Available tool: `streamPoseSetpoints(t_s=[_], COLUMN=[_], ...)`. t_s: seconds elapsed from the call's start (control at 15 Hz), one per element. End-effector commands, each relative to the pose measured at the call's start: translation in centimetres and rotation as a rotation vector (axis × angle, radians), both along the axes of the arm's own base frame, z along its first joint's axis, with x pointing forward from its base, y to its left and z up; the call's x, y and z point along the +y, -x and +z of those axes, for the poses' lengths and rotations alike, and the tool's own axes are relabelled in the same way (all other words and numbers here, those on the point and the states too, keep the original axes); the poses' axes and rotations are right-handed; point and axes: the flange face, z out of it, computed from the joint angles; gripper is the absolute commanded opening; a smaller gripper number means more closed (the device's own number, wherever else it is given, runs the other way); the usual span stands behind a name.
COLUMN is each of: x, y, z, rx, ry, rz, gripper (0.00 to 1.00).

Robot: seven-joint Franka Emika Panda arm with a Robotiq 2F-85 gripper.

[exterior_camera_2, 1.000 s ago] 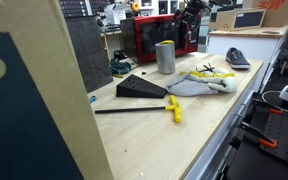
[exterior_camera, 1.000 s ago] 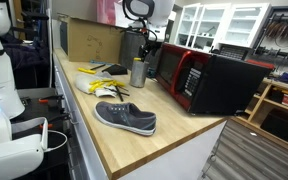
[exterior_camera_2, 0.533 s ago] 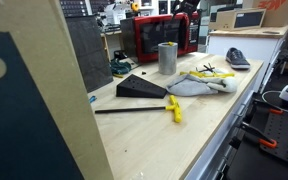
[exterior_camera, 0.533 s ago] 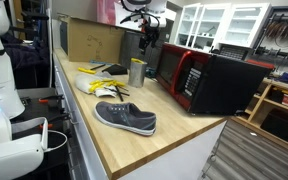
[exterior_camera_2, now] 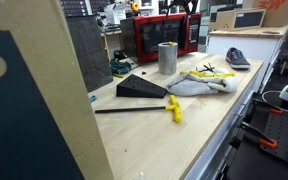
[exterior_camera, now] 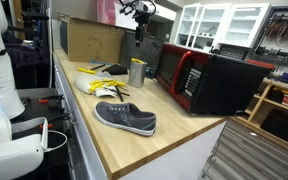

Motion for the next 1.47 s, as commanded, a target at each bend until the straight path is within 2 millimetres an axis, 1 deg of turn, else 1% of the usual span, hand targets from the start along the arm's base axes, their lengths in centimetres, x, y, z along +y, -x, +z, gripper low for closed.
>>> streamPoseSetpoints(t_s=[0.0,0.2,0.47,0.73,0.87,0.93,1.0,1.13,1.33,1.4], x=[1.5,2.5,3.3,3.3,3.1,3.1,3.2,3.2,3.2,3.4], y=[0.2,-0.1,-0.9,-2.0,-2.6,-2.7,-1.9,-2.2,-2.3,-2.4], z=[1.3,1.0,-0.4,-2.8,-4.0,-4.2,-4.2,-4.9,-4.8,-5.1], rx=[0.023,0.033,0.039,0.039,0.038,0.036,0.052,0.057,0.054,0.062], ry=[0.107,0.211,0.345,0.376,0.358,0.319,0.342,0.328,0.328,0.335], rz=[0.17,0.307,0.496,0.537,0.508,0.497,0.506,0.5,0.499,0.477], gripper=[1.0,1.0,1.0,1.0,1.0,1.0,1.0,1.0,1.0,1.0])
